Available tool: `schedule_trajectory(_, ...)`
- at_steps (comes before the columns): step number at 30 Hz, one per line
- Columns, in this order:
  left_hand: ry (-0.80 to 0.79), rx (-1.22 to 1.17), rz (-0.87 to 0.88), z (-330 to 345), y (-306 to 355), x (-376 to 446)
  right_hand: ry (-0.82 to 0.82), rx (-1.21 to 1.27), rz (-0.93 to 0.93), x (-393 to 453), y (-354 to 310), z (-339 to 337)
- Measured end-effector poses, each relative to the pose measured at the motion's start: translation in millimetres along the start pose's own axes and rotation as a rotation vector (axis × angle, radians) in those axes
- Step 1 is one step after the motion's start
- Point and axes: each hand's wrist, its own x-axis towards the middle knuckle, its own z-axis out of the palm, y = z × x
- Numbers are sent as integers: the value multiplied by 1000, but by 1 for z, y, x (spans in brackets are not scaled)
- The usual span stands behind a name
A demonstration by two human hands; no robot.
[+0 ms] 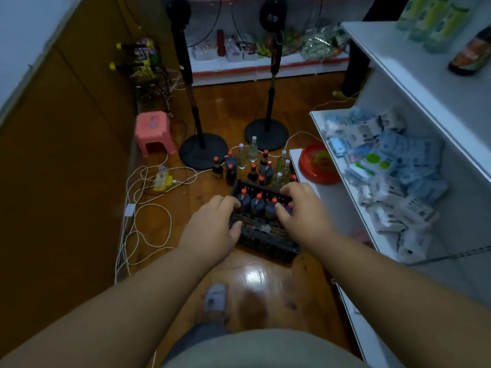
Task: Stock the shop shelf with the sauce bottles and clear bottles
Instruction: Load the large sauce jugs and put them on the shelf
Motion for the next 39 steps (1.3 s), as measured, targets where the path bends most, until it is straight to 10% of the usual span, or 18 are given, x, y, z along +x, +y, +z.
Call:
schedule_trajectory(20,-462,-109,28,191,-9,271,-130,17,409,180,169,93)
schedule_trajectory(28,-720,-334,-361,403,-69,332,-213,68,513,239,302,250)
schedule_trajectory(33,-696,-867,-911,534,-102,369,-271,35,654,266,397,346)
schedule_trajectory(39,-579,-1262,-1122,614,-118,403,-187,237,770,310,455,412)
